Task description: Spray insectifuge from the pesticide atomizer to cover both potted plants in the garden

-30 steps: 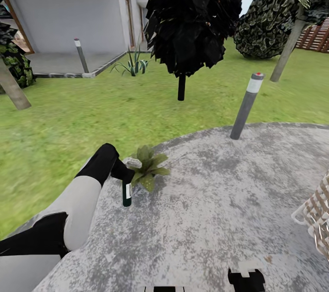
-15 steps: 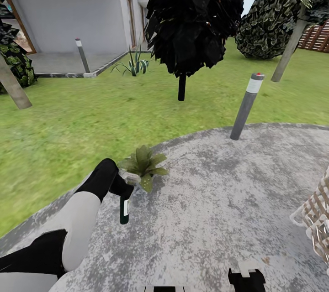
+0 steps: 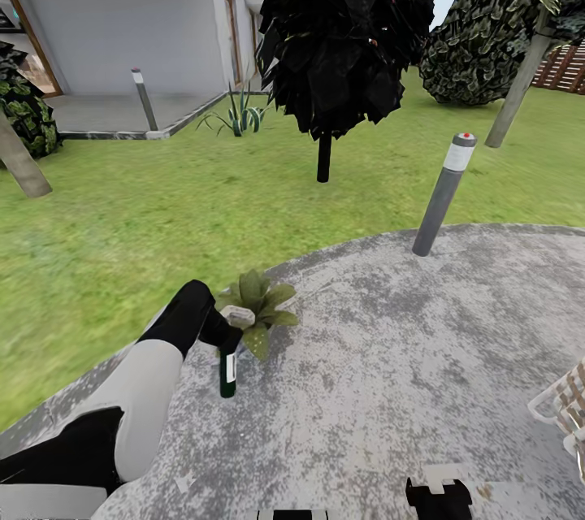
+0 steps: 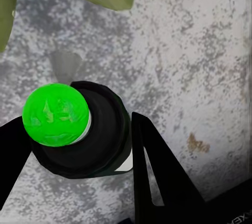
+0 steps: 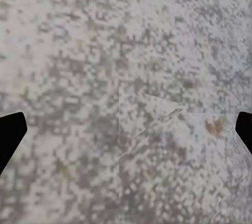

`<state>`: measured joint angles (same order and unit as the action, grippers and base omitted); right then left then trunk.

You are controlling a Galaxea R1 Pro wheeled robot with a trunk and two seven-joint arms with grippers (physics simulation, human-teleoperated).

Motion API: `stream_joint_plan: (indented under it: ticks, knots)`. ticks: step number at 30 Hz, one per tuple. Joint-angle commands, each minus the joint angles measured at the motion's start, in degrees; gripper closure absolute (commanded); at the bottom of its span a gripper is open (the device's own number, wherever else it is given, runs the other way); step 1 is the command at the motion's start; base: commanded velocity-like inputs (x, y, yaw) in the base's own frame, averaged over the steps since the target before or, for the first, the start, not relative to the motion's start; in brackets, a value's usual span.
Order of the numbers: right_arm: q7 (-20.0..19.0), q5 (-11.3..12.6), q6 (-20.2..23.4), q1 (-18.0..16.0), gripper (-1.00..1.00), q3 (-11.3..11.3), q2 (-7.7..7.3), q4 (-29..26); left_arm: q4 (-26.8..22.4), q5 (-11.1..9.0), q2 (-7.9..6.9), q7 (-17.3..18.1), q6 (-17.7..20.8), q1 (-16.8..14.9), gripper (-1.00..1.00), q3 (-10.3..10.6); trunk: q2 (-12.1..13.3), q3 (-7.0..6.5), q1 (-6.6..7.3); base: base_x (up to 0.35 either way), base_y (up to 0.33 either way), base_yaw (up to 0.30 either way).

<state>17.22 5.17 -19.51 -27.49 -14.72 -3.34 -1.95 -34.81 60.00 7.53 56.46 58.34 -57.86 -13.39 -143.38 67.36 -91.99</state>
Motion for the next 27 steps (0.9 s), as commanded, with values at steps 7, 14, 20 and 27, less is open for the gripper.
stream_joint_plan:
  ticks: [7, 14, 20, 27]
  knots:
    - [0.1, 0.5, -0.2, 0.0, -1.0, -0.5, 0.0, 0.0, 0.0, 0.4, 1.51, 0.6, 0.2, 0.5, 1.0, -0.5, 0.0, 0.05, 0.01, 0.134, 0.0, 0.0]
    - [0.1, 0.5, -0.2, 0.0, -1.0, -0.5, 0.0, 0.0, 0.0, 0.7, 1.48, 0.6, 0.1, 0.8, 1.0, -0.6, 0.0, 0.05, 0.01, 0.187, -0.065, 0.0]
    - [0.1, 0.5, -0.2, 0.0, -1.0, -0.5, 0.0, 0.0, 0.0, 0.8, 1.44, 0.6, 0.0, 0.8, 1.0, -0.5, 0.0, 0.05, 0.01, 0.009, -0.008, 0.0]
    - [0.1, 0.5, -0.2, 0.0, -1.0, -0.5, 0.0, 0.0, 0.0, 0.9, 1.41, 0.6, 0.0, 0.8, 1.0, -0.5, 0.0, 0.05, 0.01, -0.012, -0.146, 0.0]
